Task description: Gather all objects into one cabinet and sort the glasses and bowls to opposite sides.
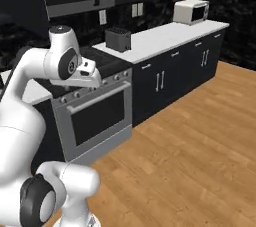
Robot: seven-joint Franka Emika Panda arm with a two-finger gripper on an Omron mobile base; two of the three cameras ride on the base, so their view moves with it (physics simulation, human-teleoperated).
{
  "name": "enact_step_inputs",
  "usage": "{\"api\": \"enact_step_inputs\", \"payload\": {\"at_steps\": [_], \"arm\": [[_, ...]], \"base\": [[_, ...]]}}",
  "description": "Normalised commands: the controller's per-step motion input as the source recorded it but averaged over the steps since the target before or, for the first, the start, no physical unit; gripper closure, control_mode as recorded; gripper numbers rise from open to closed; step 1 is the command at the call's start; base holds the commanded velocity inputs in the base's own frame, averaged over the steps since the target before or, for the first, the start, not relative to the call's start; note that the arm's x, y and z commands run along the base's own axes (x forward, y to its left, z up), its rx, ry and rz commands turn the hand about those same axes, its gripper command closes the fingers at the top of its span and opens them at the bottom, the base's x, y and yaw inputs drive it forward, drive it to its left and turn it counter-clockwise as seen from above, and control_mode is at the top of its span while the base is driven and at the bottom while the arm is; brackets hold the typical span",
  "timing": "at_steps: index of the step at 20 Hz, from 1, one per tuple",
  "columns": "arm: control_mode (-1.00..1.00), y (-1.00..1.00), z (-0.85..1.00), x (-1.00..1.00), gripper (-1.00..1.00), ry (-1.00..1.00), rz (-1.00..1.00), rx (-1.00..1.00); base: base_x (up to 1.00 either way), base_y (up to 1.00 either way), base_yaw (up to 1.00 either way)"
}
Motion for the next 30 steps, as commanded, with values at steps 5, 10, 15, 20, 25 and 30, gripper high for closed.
{"api": "enact_step_inputs", "payload": {"at_steps": [5,10,15,20,25,30], "arm": [[1.00,0.00,0.00,0.00,-1.00,0.00,0.00,0.00],[1.00,0.00,0.00,0.00,-1.00,0.00,0.00,0.00],[1.00,0.00,0.00,0.00,-1.00,0.00,0.00,0.00],[1.00,0.00,0.00,0.00,-1.00,0.00,0.00,0.00],[1.00,0.00,0.00,0.00,-1.00,0.00,0.00,0.00],[1.00,0.00,0.00,0.00,-1.00,0.00,0.00,0.00]], "base": [[0.81,0.00,-0.28],[0.71,0.00,-0.29],[0.57,0.00,-0.33],[0.57,-0.01,-0.35],[0.33,0.00,-0.78],[0.47,0.00,-0.76]]}}
